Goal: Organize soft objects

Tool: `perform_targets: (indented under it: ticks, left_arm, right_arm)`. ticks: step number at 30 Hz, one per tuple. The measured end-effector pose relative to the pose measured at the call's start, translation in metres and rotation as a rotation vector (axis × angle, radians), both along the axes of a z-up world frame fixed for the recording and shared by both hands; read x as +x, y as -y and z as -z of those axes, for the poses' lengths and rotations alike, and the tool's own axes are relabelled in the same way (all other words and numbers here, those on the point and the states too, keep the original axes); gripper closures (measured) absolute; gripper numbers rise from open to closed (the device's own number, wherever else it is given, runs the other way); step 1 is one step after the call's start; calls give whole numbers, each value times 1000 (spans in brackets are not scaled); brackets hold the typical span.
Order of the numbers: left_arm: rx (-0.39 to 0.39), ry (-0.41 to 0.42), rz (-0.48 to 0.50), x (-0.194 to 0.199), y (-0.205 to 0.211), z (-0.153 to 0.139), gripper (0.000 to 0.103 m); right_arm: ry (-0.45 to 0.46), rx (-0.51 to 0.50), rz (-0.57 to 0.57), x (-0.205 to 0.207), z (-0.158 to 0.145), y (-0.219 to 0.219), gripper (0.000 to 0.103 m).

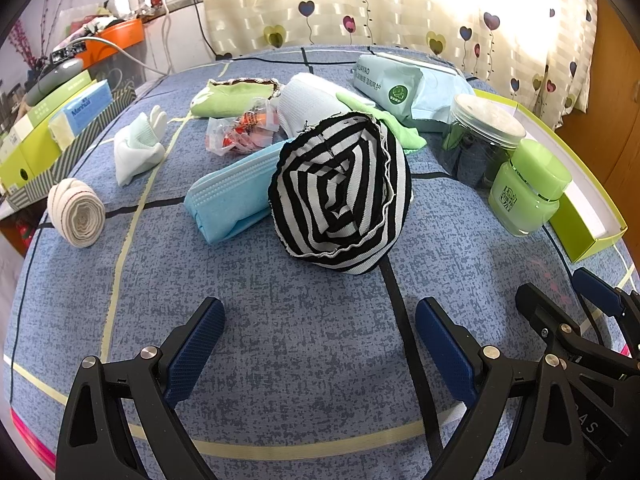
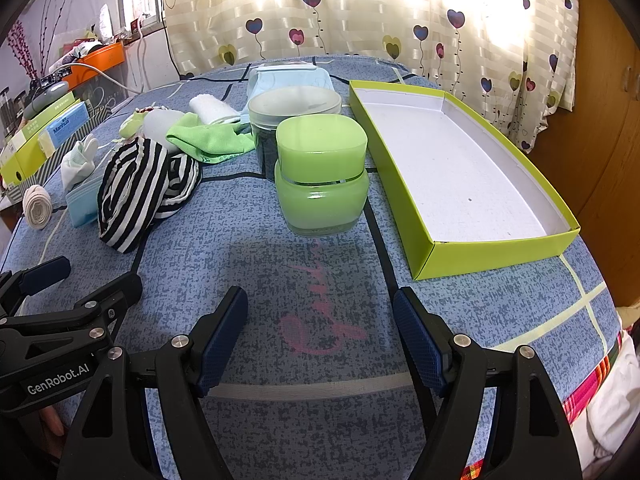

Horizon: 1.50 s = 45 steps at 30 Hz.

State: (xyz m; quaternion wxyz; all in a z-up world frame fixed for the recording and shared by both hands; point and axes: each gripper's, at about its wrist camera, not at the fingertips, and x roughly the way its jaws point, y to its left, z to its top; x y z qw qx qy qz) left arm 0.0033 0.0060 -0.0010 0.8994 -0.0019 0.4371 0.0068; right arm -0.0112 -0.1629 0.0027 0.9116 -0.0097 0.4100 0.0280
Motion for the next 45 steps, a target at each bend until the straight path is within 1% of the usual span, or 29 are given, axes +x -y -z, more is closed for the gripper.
perform_targets:
  ticks: [7,14,17,19,21,24,28,30,33,35,40,45]
  left_arm:
    - [2,-1,5,-1,0,1,7]
    - [5,-24,71,-1,-6,1,7]
    - [-7,-29,60,-3,-15,-1,7]
    - [-24,-30,55,-3,-22,-3,7]
    - [-30,-24,35,-6,-32,-6,8]
    - [-27,14,7,-10,-47,-16,8]
    - [1,53,-23,-12,-70,-27,9]
    - [40,85,-56,-13,-83,-34,9]
    - [17,90,-68,-12,-99,-39,9]
    - [-4,85,-65,-10,-106,-41,9]
    - [-12,77,-63,-1,-111,-41,10]
    - [-29,61,-41,7,-107,-39,10]
  right_arm:
    - [-3,-2,-4,0,0,0,27]
    - [-41,-2,-13,7,-6,0,27]
    - [-40,3,-17,10,-7,-2,27]
    - [-28,26,-37,12,-8,-5,27]
    - [-3,37,-62,12,-14,-12,27]
    - [26,53,-128,19,-25,-29,27]
    - [14,100,-192,33,-32,-53,27]
    - [16,110,-225,37,-33,-65,27]
    - [-20,156,-276,51,-31,-87,27]
    - [-35,174,-282,58,-28,-97,27]
    - [-61,160,-297,72,-20,-115,27]
    - [-99,148,-264,81,-11,-115,28]
